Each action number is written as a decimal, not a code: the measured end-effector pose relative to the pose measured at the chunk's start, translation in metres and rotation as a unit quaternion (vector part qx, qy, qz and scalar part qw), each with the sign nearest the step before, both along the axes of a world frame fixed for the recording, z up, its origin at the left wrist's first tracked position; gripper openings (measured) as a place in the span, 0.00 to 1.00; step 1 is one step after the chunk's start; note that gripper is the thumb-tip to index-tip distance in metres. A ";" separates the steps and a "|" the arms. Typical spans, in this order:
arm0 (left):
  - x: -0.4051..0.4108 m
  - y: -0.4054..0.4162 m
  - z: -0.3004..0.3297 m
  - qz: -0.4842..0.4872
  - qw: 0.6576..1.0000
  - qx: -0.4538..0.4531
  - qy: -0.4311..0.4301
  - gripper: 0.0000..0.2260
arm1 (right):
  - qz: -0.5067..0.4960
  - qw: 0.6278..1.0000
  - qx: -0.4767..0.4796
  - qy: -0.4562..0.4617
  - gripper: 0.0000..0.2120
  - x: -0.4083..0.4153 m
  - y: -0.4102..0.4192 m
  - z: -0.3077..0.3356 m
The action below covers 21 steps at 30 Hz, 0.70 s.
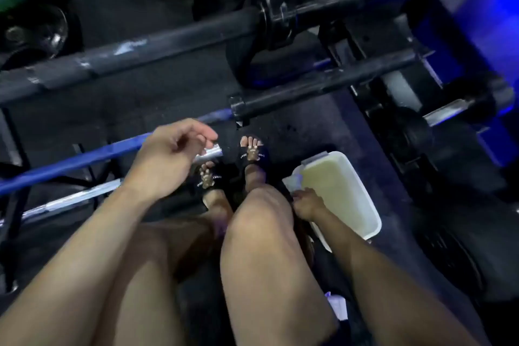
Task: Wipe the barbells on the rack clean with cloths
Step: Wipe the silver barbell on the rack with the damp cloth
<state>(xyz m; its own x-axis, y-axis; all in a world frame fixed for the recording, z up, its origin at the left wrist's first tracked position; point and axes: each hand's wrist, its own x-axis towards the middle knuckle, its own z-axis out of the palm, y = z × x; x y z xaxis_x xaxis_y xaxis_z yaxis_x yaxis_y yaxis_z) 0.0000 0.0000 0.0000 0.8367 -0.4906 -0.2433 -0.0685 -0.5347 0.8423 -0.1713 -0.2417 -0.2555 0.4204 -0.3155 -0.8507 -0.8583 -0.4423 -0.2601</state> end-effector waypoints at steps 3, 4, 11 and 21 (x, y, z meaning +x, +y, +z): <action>0.005 0.005 -0.003 -0.004 1.000 0.001 -0.001 0.14 | -0.015 0.999 -0.008 0.032 0.36 0.002 0.008 -0.013; 0.004 0.004 -0.002 -0.010 1.000 -0.001 0.003 0.14 | -0.011 0.999 -0.019 0.029 0.34 0.001 0.010 -0.008; -0.001 -0.013 0.007 -0.021 0.999 -0.027 0.023 0.12 | 0.031 0.996 -0.073 -0.032 0.25 -0.006 -0.004 0.039; -0.056 -0.025 0.116 -0.078 0.992 -0.075 -0.064 0.07 | -0.119 0.918 -0.006 -0.380 0.09 -0.042 -0.050 0.258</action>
<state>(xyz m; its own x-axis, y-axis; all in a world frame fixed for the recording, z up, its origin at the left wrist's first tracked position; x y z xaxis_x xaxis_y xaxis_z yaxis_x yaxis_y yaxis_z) -0.0556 -0.0255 0.1165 0.7668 -0.6395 -0.0551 -0.2522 -0.3791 0.8903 -0.2133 -0.2920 0.0020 0.8088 -0.4818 -0.3373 -0.5043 -0.2731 -0.8192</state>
